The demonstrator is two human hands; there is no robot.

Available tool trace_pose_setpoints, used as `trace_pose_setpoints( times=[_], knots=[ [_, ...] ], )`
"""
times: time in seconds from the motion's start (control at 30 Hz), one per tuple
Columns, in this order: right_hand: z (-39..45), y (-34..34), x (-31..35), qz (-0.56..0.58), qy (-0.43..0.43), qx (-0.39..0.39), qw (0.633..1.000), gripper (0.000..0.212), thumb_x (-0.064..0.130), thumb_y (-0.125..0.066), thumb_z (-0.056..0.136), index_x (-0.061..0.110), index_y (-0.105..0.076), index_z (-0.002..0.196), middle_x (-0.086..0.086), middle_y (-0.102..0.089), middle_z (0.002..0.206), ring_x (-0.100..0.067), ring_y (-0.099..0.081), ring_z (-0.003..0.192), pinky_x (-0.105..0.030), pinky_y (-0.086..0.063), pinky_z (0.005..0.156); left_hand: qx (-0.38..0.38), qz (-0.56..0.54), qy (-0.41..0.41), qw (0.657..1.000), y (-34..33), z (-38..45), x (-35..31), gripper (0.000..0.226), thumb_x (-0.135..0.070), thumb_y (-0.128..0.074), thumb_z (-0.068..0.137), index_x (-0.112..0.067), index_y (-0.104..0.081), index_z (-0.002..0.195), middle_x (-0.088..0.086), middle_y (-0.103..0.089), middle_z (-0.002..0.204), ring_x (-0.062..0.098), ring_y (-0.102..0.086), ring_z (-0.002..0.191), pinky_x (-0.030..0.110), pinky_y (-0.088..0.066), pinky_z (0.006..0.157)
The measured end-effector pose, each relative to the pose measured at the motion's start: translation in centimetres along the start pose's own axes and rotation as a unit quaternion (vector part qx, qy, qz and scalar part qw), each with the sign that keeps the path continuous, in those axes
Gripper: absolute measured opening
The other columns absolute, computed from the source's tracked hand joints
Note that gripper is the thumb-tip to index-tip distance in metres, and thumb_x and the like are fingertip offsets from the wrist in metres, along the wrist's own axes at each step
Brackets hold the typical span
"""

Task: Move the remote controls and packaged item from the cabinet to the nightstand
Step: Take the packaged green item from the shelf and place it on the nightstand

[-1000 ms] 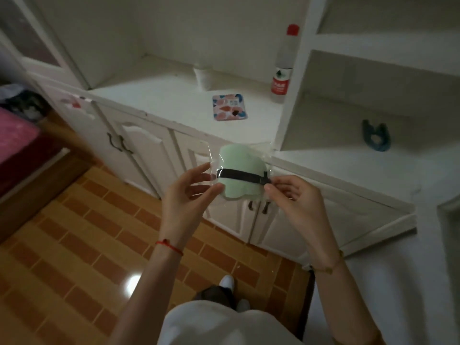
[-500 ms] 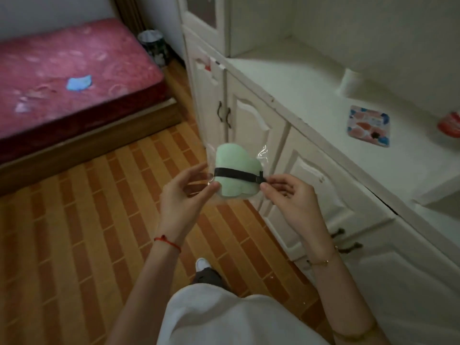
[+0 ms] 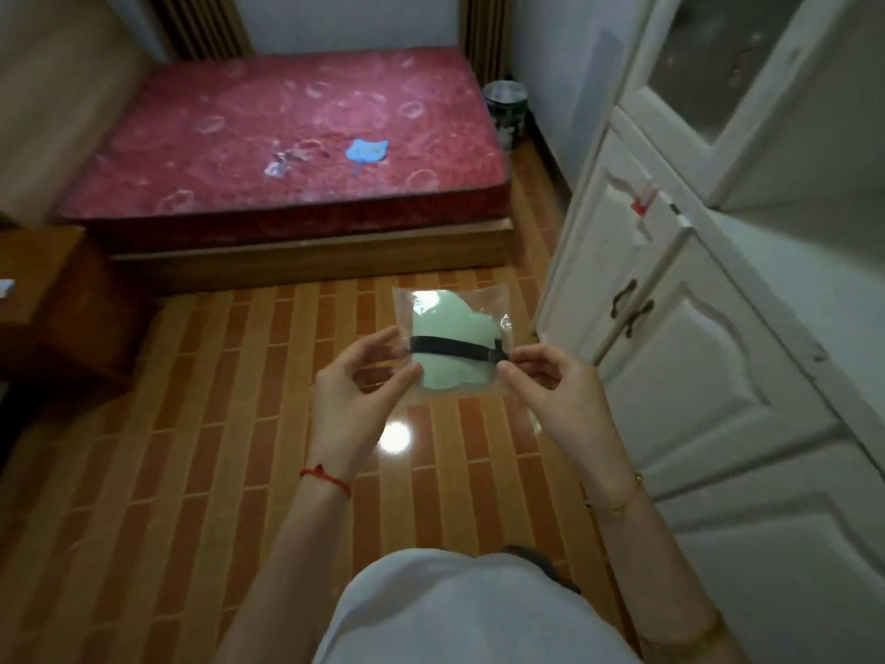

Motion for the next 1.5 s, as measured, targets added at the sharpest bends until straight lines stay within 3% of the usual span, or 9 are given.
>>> trace_pose_setpoints(
  times=[0.13,0.3,0.47,0.6,0.8,1.23,1.5],
  knots=[
    [4.5,-4.9,1.4,-0.019,0.015,0.06,0.998,0.023,0.03,-0.069,0.086,0.023,-0.066,0.107,0.012,-0.067,0.095,0.0,-0.063,0.091,-0.014,-0.053,0.074,-0.053,-0.003,0.03,0.998,3.5,3.2,1.7,0.048,-0.02,-0.074,0.081,-0.022,-0.06,0.127,-0.011,-0.067,0.107,0.005,-0.066,0.098,0.024,-0.058,0.079],
    [10.5,-11.1,2.9,-0.012,0.022,0.135,0.991,0.022,0.029,-0.07,0.084,0.021,-0.068,0.104,0.01,-0.068,0.095,-0.002,-0.064,0.09,-0.018,-0.052,0.074,-0.122,-0.014,0.071,0.99,7.5,7.4,4.2,0.048,-0.021,-0.074,0.08,-0.024,-0.06,0.126,-0.011,-0.068,0.108,0.004,-0.066,0.097,0.026,-0.059,0.08],
    [17.8,-17.7,4.9,-0.009,0.031,0.204,0.978,0.021,0.027,-0.07,0.085,0.021,-0.067,0.105,0.008,-0.068,0.097,-0.003,-0.064,0.091,-0.019,-0.052,0.074,-0.189,-0.025,0.096,0.977,11.1,13.2,5.9,0.047,-0.019,-0.073,0.082,-0.025,-0.06,0.127,-0.011,-0.068,0.11,0.002,-0.066,0.098,0.022,-0.057,0.08],
    [25.0,-23.5,8.4,-0.023,0.068,0.252,0.965,0.022,0.029,-0.069,0.085,0.021,-0.067,0.106,0.009,-0.067,0.097,-0.002,-0.063,0.091,-0.019,-0.052,0.074,-0.241,-0.033,0.111,0.964,14.9,19.5,6.1,0.048,-0.017,-0.073,0.082,-0.025,-0.06,0.127,-0.015,-0.068,0.107,-0.009,-0.065,0.09,0.015,-0.057,0.073],
    [34.7,-32.6,14.3,-0.027,0.104,0.305,0.946,0.02,0.03,-0.073,0.082,0.021,-0.07,0.1,0.01,-0.071,0.092,0.0,-0.066,0.086,-0.014,-0.053,0.072,-0.321,-0.047,0.116,0.939,21.1,28.0,6.1,0.051,-0.018,-0.076,0.081,-0.023,-0.06,0.129,-0.015,-0.068,0.106,-0.003,-0.068,0.091,0.013,-0.055,0.071],
    [44.8,-53.8,19.7,-0.05,0.128,0.415,0.899,0.019,0.028,-0.073,0.083,0.02,-0.07,0.099,0.006,-0.07,0.091,-0.005,-0.065,0.088,-0.016,-0.053,0.071,-0.432,-0.084,0.181,0.879,34.1,39.0,13.0,0.047,-0.017,-0.073,0.083,-0.024,-0.06,0.128,-0.016,-0.067,0.105,-0.004,-0.066,0.091,0.015,-0.056,0.068],
    [50.3,-70.0,26.2,-0.051,0.15,0.454,0.877,0.018,0.029,-0.073,0.083,0.018,-0.07,0.096,0.0,-0.072,0.088,-0.013,-0.068,0.086,-0.026,-0.056,0.075,-0.478,-0.065,0.186,0.856,47.6,47.4,16.6,0.047,-0.021,-0.074,0.082,-0.027,-0.061,0.127,-0.014,-0.067,0.106,0.002,-0.065,0.095,0.014,-0.056,0.064]
  ],
)
Point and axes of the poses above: each hand's wrist, its own z-axis towards the middle knuckle, its own y-axis out of the back of the hand, x = y × z, the point moved 6 cm from there along z, towards the middle knuckle
